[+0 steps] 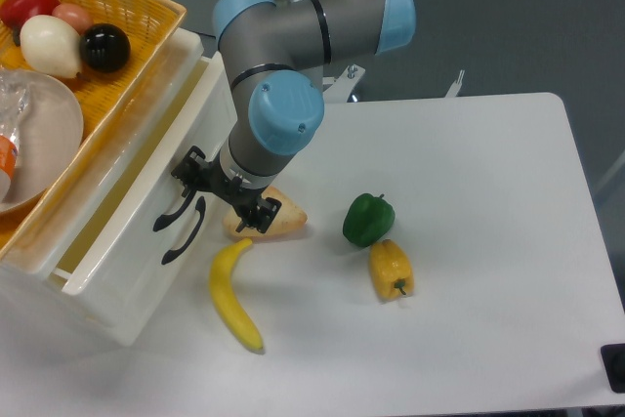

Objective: Slide open the top drawer
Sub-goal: 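Pull the upper drawer outward from the cabinet by its handle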

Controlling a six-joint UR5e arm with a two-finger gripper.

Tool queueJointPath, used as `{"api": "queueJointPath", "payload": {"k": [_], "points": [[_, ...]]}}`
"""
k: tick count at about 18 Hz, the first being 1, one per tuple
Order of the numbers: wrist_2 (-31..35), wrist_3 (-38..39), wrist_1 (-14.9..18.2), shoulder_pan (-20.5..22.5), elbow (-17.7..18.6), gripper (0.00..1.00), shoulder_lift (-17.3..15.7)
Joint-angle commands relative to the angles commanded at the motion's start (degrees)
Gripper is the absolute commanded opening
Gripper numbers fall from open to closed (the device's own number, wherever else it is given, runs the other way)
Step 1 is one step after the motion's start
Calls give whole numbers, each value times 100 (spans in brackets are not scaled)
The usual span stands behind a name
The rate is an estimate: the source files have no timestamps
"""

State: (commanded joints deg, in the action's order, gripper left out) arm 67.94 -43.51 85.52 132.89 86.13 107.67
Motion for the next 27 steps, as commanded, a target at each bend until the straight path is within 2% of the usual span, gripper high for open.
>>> {"api": "queueJointPath", "payload": {"k": [9,27], "points": [[18,-35,-114,35,-44,100,62],[299,-255,-79,272,-88,100,106]]}}
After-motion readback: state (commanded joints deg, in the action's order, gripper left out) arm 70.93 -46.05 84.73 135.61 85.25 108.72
